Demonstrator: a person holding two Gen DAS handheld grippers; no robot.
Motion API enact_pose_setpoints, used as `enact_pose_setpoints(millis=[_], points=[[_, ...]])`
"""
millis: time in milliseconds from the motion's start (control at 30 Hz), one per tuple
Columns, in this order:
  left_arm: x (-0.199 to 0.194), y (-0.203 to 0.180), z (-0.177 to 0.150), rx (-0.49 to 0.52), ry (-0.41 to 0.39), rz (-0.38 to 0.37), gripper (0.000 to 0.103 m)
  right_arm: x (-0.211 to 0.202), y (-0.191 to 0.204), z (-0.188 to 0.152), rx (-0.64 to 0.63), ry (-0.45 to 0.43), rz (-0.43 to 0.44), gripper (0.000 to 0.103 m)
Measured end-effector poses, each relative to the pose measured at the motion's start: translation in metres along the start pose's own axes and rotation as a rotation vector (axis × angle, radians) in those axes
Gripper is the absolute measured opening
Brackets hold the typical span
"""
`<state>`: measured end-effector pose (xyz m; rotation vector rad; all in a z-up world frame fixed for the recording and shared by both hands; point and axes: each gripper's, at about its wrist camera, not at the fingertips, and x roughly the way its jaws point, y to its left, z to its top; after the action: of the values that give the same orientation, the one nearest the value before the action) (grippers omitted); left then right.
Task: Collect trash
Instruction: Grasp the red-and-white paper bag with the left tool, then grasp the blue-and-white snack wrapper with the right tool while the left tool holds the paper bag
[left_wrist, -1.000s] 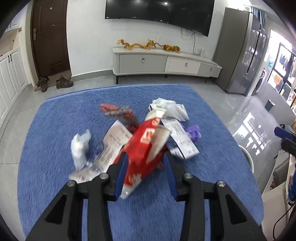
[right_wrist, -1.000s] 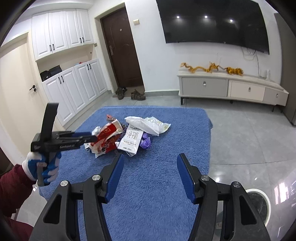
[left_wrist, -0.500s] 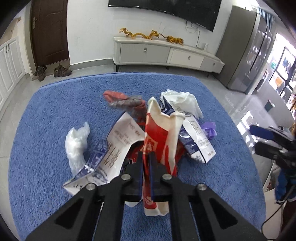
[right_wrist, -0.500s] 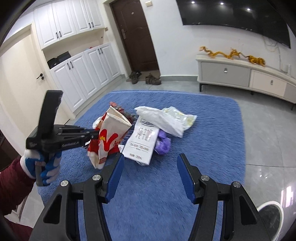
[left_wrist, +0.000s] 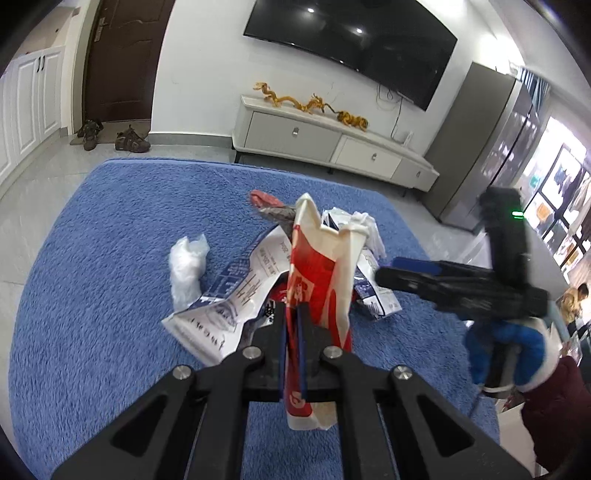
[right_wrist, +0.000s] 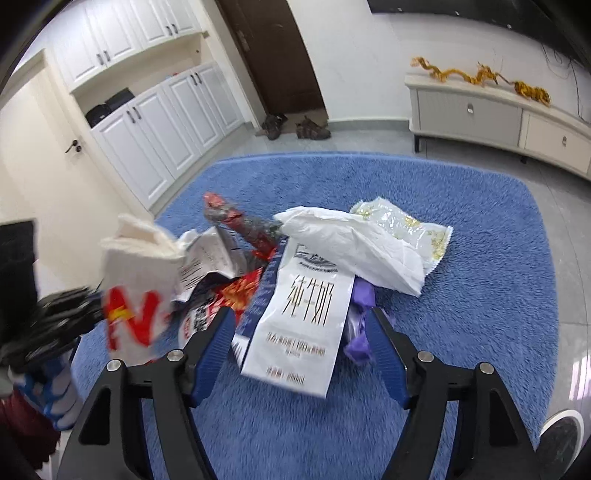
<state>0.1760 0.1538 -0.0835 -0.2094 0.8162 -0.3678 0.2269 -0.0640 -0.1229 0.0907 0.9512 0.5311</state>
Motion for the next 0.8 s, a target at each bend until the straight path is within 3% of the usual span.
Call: enact_pose_setpoints(millis=[300, 467, 600, 800], points=[[-0.019, 0.021, -0.013, -0.049, -0.033, -0.013, 0.004, 0.028, -0.004, 0.008, 0.028, 0.039, -0.053, 0.079], [-0.024, 0.026, -0.018, -0.072, -0.04, -0.01, 0.004, 0.027, 0.003, 0.008, -0.042, 0.032, -0.088, 0.056], [-0.03, 0.023, -0.024, -0.076, -0.044, -0.008, 0.004, 0.011, 0.016, 0.005, -0.108, -0.005, -0.069, 0.0], [-0.042, 0.021, -0.031, -0.081, -0.053, -0.011, 0.004, 0.0, 0.03, -0.014, -0.161, 0.017, -0.058, 0.005]])
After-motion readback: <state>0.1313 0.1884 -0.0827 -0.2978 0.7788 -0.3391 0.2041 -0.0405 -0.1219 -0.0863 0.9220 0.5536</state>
